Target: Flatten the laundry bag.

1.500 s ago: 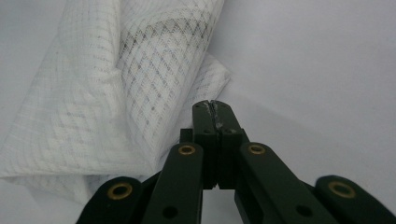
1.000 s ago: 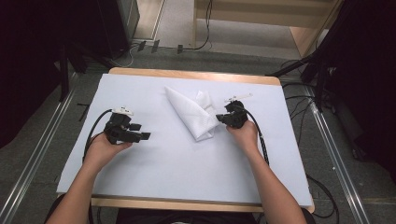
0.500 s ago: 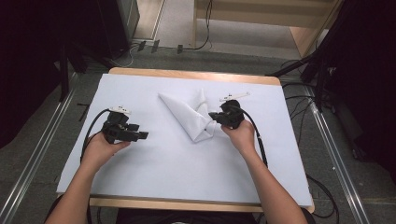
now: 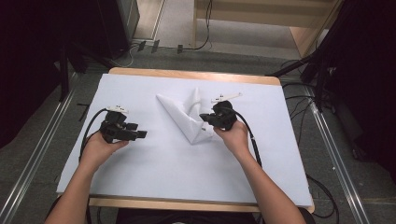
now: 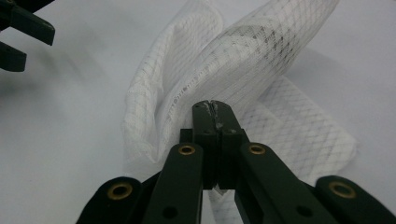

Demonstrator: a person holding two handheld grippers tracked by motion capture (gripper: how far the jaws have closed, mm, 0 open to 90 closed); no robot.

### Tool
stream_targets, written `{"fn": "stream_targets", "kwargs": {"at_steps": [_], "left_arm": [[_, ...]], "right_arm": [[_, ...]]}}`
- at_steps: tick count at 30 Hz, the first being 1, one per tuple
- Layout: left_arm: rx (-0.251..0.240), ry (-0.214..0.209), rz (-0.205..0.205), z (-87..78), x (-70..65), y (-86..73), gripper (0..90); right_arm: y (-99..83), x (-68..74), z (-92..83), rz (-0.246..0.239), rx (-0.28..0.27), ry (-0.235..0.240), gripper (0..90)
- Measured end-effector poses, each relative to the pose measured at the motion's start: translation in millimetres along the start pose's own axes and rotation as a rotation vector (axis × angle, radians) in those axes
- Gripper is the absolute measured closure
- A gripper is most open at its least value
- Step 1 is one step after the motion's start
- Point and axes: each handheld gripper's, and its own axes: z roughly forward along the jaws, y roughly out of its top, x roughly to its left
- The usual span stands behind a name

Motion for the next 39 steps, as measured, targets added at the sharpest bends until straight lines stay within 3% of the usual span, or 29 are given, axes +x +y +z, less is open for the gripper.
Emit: {"fn": "stream_targets", "kwargs": {"at_steps": [18, 26, 33, 39], "left_arm": [[-0.032, 0.005, -0.019, -6.3, 5.7, -1.5, 40.1], [-0.037, 0.006, -0.023, -7.9, 7.1, -1.7, 40.0], [-0.041, 0.013, -0.013, -3.8, 6.3, 0.0, 38.7], [-0.048, 0.02, -0.013, 5.6, 14.4, 5.5, 37.1]], "right_arm": [[0.3, 32.4, 18.2, -0.055, 0.041, 0.068, 90.0], [2.7, 40.0, 15.6, -0.077, 0.042, 0.078, 89.6], [0.2, 23.5, 4.5, -0.05, 0.032, 0.043, 88.4], [-4.4, 8.8, -3.0, -0.02, 0.034, 0.015, 86.2]]}}
